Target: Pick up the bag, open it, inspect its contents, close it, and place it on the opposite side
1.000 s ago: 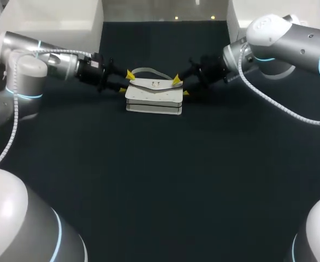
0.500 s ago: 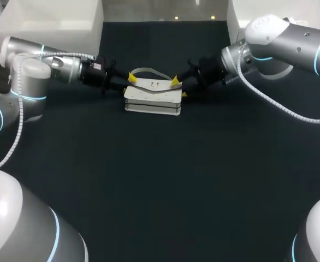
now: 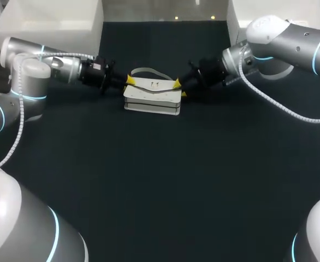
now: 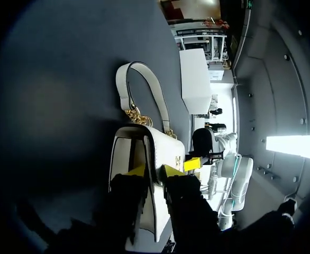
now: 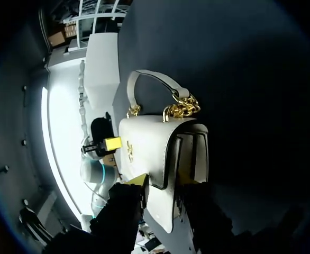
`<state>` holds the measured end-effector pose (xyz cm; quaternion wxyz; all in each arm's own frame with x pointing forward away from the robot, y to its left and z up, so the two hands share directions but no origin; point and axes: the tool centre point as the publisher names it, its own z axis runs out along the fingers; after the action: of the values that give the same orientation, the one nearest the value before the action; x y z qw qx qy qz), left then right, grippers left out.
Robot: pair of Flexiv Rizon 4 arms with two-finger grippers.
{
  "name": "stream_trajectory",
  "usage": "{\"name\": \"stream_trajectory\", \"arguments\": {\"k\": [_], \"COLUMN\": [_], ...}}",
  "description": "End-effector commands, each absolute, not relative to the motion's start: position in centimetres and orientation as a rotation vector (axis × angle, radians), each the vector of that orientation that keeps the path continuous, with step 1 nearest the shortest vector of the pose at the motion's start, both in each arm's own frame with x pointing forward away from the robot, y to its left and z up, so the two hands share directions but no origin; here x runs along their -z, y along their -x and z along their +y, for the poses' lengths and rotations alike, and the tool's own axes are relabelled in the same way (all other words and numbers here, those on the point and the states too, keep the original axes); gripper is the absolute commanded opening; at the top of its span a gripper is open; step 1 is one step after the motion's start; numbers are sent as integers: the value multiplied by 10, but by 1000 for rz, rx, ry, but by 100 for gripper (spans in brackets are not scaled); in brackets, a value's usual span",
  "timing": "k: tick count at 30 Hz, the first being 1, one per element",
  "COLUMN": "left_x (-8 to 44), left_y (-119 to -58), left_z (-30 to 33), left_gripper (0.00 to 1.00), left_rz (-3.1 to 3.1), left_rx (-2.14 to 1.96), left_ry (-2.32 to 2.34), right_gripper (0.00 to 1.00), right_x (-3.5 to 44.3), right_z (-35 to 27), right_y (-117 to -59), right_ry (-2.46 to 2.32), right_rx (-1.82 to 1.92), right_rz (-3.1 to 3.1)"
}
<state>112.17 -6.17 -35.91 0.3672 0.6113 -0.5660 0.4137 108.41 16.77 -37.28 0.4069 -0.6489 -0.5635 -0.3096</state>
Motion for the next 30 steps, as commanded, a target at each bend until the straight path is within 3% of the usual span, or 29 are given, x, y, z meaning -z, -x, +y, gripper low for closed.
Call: {"name": "stream_trajectory", "arguments": {"k": [1, 8, 9, 10, 11, 12, 14, 17, 21, 26, 30], "left_x": [361, 358, 357, 356, 356, 355, 353, 351, 353, 359, 364], "left_y": [-1123, -1119, -1118, -1117, -1117, -1116, -1115, -1115, -1118, -1121, -1123], "left_z": [-64, -62, -62, -62, -61, -61, -60, -58, -58, -60, -62], "left_gripper": [0, 0, 26, 43, 50, 56, 58, 48, 37, 32, 33], "left_rz": [-1453, -1468, -1470, -1474, -1477, -1479, -1483, -1483, -1473, -1458, -1456], "left_rx": [-1063, -1077, -1079, -1083, -1085, -1089, -1098, -1109, -1115, -1103, -1086], "left_ry": [-1563, -1551, -1549, -1546, -1545, -1545, -1542, -1541, -1546, -1548, -1554], "right_gripper": [0, 0, 25, 49, 67, 78, 99, 93, 69, 50, 45], "right_x": [374, 372, 371, 371, 370, 370, 369, 368, 367, 366, 369], "right_z": [171, 169, 169, 168, 168, 167, 165, 163, 163, 166, 166], "right_y": [-1089, -1089, -1090, -1090, -1090, -1091, -1094, -1097, -1101, -1103, -1102], "right_ry": [1627, 1638, 1640, 1642, 1644, 1649, 1664, 1676, 1682, 1679, 1682], "right_rx": [775, 790, 794, 799, 808, 815, 833, 852, 868, 872, 865], "right_rz": [-1421, -1406, -1403, -1399, -1389, -1378, -1349, -1313, -1282, -1269, -1268]}}
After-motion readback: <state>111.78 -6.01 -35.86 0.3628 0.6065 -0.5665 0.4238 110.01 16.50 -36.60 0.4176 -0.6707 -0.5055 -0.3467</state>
